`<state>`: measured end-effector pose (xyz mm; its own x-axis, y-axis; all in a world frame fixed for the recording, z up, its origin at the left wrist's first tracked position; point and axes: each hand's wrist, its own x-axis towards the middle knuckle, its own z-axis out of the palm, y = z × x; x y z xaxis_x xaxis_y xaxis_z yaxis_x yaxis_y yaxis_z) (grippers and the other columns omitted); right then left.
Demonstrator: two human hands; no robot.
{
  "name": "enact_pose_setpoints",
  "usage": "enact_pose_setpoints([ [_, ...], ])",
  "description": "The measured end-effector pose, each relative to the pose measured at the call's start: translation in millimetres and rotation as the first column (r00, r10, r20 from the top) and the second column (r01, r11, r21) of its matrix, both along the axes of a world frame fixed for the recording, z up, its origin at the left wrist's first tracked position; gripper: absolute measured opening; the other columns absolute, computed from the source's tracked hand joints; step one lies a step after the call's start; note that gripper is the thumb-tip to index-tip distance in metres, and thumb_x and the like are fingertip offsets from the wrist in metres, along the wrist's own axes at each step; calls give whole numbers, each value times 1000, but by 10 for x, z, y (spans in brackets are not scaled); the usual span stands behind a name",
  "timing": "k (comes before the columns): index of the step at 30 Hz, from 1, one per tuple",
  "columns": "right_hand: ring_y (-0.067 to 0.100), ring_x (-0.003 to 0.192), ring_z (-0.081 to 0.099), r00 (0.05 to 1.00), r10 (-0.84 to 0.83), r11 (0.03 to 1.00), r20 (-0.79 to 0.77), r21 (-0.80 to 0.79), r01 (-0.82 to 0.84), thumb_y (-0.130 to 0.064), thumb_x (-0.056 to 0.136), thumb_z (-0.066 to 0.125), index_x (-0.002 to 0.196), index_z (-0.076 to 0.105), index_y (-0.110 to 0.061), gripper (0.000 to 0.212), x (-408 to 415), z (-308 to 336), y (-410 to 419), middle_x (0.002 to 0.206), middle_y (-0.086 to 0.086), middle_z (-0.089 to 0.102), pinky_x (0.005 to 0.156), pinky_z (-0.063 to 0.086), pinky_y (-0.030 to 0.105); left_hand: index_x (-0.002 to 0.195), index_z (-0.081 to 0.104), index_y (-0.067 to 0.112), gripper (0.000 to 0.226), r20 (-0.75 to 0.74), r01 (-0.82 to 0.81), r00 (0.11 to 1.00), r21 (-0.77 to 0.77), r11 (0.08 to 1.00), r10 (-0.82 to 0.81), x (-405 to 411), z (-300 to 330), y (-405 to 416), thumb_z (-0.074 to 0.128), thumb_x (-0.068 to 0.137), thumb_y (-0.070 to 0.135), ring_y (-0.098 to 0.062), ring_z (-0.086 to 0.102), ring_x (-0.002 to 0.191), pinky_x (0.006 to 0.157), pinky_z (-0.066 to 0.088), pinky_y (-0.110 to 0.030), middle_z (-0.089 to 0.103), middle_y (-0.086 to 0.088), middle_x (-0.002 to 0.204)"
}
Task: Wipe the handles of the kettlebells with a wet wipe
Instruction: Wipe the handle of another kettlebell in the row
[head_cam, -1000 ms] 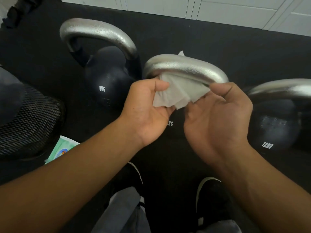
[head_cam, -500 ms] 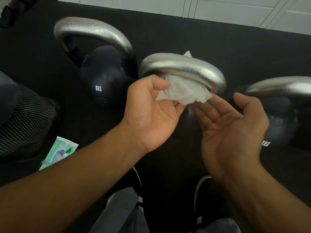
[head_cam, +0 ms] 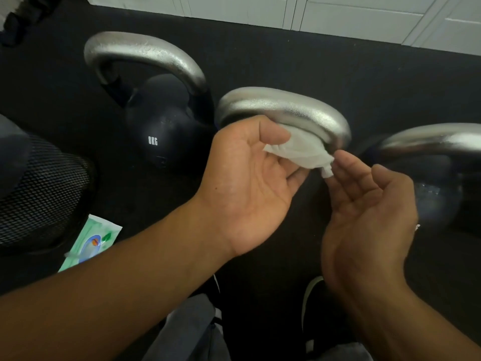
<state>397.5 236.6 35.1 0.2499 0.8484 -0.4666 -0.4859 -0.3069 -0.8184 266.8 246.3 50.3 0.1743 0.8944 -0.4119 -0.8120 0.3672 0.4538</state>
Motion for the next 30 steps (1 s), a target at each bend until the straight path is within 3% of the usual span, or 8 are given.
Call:
enact_pose_setpoints([
  [7, 10, 109, 74, 997, -46, 999, 63, 14, 45, -17, 108, 36, 106, 73, -18, 38, 6, -16, 8, 108, -2, 80, 102, 53, 28, 130, 64, 9, 47, -215, 46, 975, -19, 999, -49, 84, 57, 133, 52, 84, 7, -30, 60, 131, 117, 42, -44, 68, -17, 131],
  [10, 8, 112, 72, 996, -48, 999, 72, 14, 47, -17, 107, 36, 112, 73, -17, 37, 8, -4, 15, 114, -2, 79, 105, 51, 27, 136, 58, 1, 45, -339, 145, 930, -29, 989, -146, 135, 45, 167, 51, 92, 9, -30, 60, 129, 118, 41, -47, 66, -19, 130],
  [13, 7, 116, 71, 998, -50, 999, 43, 18, 50, -17, 107, 38, 115, 72, -17, 36, 14, -1, 46, 116, -4, 79, 105, 51, 26, 133, 56, -8, 45, -379, 177, 909, -22, 984, -172, 174, 10, 83, 52, 91, 9, -23, 62, 119, 116, 43, -44, 67, -14, 115],
  [18, 2, 116, 69, 999, -11, 999, 30, 40, 10, -20, 108, 38, 125, 70, -16, 36, 17, -14, 110, 119, -7, 78, 98, 53, 17, 126, 63, -1, 44, -446, 201, 876, -5, 980, -182, 200, -16, 140, 56, 85, 10, -25, 61, 125, 118, 38, -44, 69, -16, 124],
  [21, -2, 122, 65, 997, 58, 997, 55, 42, -61, -25, 109, 36, 137, 66, -19, 42, 45, -46, 116, 129, -10, 74, 104, 47, 18, 134, 58, 0, 54, -425, 191, 888, 0, 982, -173, 203, -33, 229, 56, 81, 9, -26, 61, 126, 118, 37, -43, 67, -17, 129],
  [25, -1, 128, 61, 991, 116, 991, 73, 58, -121, -26, 109, 32, 141, 63, -18, 45, 93, -120, 186, 136, -8, 70, 105, 46, 18, 135, 62, 9, 60, -331, 147, 936, 45, 988, -124, 192, -84, 142, 56, 75, 10, -21, 61, 116, 105, 43, -36, 68, -12, 121],
  [30, -2, 129, 60, 979, 178, 978, 102, 90, -187, -27, 110, 31, 139, 65, -18, 46, 149, -122, 270, 137, -10, 69, 103, 46, 16, 142, 56, 6, 72, -182, 76, 981, 68, 995, -63, 128, -91, 0, 59, 71, 17, -34, 55, 137, 118, 41, -41, 59, -19, 145],
])
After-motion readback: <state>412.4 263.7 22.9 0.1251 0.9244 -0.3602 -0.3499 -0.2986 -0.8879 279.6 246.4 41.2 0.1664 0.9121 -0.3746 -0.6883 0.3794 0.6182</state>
